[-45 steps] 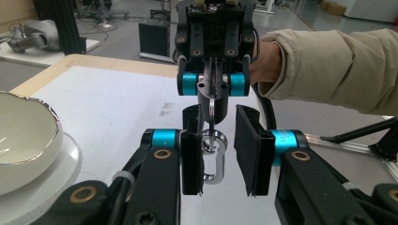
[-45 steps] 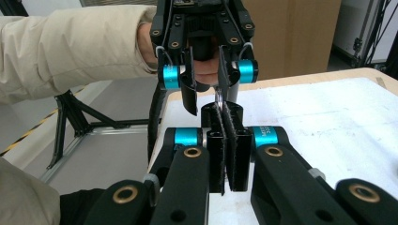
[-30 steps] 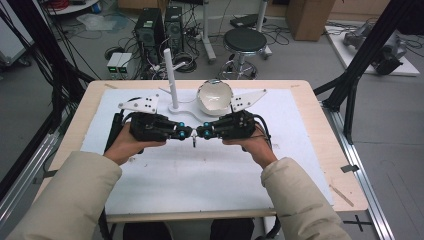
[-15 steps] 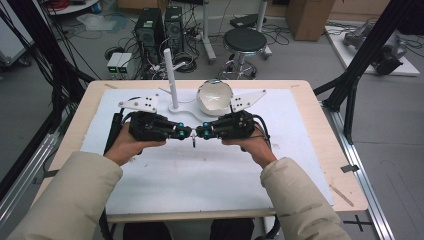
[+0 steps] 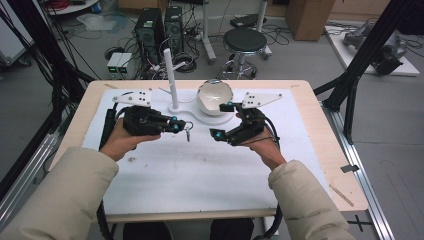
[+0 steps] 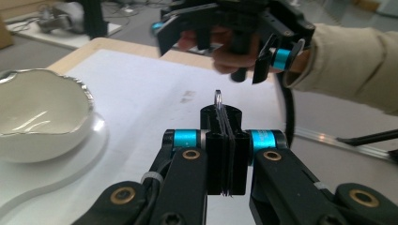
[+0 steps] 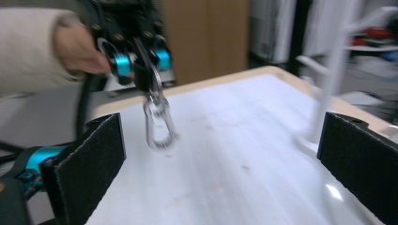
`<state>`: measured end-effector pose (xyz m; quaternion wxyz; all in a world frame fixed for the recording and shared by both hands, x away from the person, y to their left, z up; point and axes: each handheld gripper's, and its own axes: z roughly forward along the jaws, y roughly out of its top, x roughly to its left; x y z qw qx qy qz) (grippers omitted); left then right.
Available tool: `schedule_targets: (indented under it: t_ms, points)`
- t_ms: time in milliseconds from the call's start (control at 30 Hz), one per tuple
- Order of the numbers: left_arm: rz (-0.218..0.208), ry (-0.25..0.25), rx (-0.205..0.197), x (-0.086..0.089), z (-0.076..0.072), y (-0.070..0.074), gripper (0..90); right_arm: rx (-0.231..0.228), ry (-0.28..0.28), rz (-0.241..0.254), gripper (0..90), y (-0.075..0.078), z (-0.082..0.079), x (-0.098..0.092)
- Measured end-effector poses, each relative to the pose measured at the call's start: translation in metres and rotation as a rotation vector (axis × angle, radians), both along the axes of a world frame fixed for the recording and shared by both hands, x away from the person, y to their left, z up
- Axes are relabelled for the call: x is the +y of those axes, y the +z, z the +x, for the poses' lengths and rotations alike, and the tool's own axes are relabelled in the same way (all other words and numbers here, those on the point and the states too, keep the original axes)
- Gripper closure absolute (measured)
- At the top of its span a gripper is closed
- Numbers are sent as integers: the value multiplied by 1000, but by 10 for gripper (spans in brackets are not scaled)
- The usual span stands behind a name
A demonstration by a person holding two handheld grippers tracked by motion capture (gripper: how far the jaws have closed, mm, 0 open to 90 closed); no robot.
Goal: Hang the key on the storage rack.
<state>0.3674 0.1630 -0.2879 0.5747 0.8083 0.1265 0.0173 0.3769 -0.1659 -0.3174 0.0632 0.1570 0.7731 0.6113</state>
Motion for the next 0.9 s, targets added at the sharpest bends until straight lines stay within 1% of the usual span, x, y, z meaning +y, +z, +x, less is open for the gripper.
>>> schedule_targets:
  t_ms: [33, 67, 100, 133, 200, 233, 267, 300, 367, 400, 500, 533, 633, 700, 733, 767, 800, 833, 867, 900]
  points:
    - [0, 9, -3, 1, 2, 3, 887, -20, -31, -3, 4, 0, -2, -5]
    - [3, 11, 4, 3, 5, 7, 887, -32, -60, 2, 4, 0, -3, -11]
    - [11, 16, -1, 5, 8, 10, 887, -41, -88, 7, 4, -1, -5, -17]
    - [15, 16, 4, 6, 11, 14, 887, -56, -120, 18, 4, -3, -8, -23]
    - [24, 29, 5, 10, 18, 21, 887, -62, -182, 43, 4, -8, -12, -37]
    - [27, 34, 11, 11, 21, 25, 887, -75, -213, 56, 4, -12, -13, -44]
    - [36, 40, 5, 13, 25, 28, 887, -70, -247, 61, 4, -15, -16, -51]
    - [40, 42, 11, 15, 28, 31, 887, -69, -278, 64, 4, -19, -17, -58]
    - [57, 56, 10, 17, 35, 37, 887, -73, -321, 82, 4, -28, -22, -72]
    - [63, 54, 15, 19, 39, 39, 887, -66, -347, 77, 4, -32, -25, -78]
    - [100, 69, 25, 22, 49, 47, 886, -69, -411, 75, 4, -45, -33, -95]
    - [106, 76, 33, 24, 53, 49, 887, -84, -436, 83, 4, -50, -36, -100]
    - [130, 89, 40, 27, 65, 52, 887, -82, -498, 121, 4, -66, -45, -115]
    - [131, 99, 49, 29, 72, 51, 887, -85, -534, 141, 4, -75, -50, -123]
    - [137, 94, 51, 30, 76, 51, 887, -82, -549, 136, 4, -79, -53, -126]
    - [143, 101, 55, 32, 80, 50, 886, -93, -567, 132, 4, -83, -55, -128]
    - [147, 105, 68, 33, 84, 50, 887, -89, -581, 136, 4, -87, -57, -131]
    - [149, 106, 73, 34, 88, 50, 887, -81, -596, 139, 4, -91, -59, -132]
    - [152, 106, 80, 34, 91, 50, 887, -89, -611, 136, 4, -95, -60, -134]
    - [154, 112, 78, 34, 94, 49, 887, -89, -617, 138, 4, -98, -62, -135]
